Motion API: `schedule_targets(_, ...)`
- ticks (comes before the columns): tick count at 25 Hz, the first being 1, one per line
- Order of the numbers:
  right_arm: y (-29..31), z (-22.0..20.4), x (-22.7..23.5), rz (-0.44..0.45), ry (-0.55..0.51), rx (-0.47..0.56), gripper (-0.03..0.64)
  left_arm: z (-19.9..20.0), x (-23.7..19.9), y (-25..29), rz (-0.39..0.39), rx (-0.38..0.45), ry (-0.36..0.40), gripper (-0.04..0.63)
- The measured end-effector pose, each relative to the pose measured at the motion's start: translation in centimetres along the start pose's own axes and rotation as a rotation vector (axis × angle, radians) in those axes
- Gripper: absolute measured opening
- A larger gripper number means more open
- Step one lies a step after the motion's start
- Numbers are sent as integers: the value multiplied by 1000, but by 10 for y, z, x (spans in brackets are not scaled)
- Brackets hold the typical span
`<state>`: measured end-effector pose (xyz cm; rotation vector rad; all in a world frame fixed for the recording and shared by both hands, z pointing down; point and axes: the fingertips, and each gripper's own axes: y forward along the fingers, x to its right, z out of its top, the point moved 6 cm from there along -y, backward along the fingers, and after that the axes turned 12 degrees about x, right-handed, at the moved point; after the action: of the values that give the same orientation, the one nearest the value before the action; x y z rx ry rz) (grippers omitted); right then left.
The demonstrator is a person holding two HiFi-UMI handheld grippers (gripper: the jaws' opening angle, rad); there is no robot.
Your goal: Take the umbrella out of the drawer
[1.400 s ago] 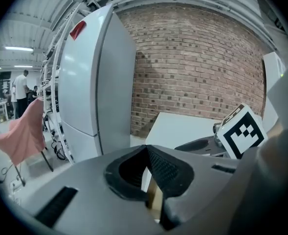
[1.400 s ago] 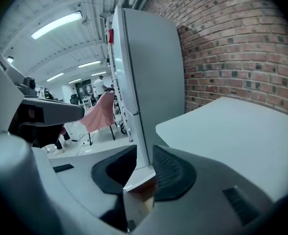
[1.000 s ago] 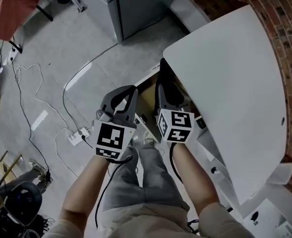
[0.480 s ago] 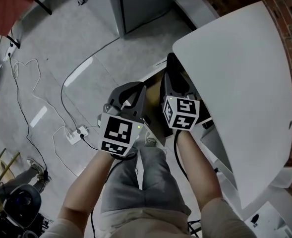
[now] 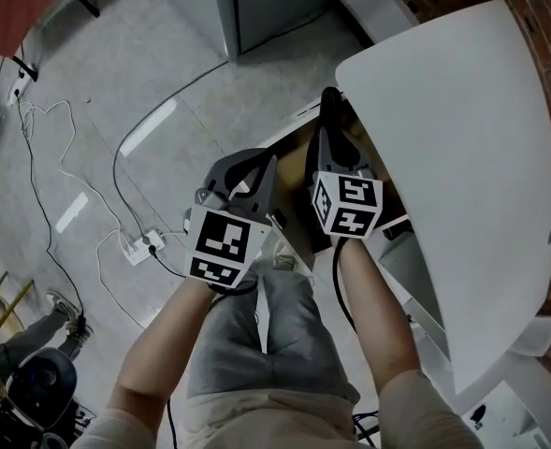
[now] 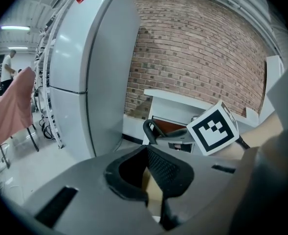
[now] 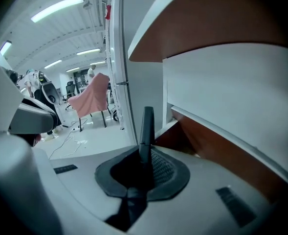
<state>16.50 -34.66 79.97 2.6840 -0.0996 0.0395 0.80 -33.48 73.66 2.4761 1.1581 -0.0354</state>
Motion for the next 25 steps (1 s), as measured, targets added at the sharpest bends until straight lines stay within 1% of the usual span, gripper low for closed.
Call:
schedule_targets(2,-4,1,-3,10,14,8,31,0,1,-4,-1,-4,5,8)
schedule_targets(4,-12,4,-9,16,7,25,31,1,3,-9,2,-7,10,8)
schedule_targets(10,-50,18,-28,26,-51,101,28,11,10,-32,32,10,41,8)
schedule_targets(14,-79,38,-44,39,-90,157,26,22,16,-53,51,19,53,8)
schedule_targets(18,-111,75,-55,46,-113,237,26,45,29,-76,62,37,66,8)
schedule_targets(22,-143,122,-64,58,-87,294,26,80,39,-103,77,73,84,8)
schedule_targets(25,-169,159,-68,66,-49,315,26,111,44,-124,104,105,96,8)
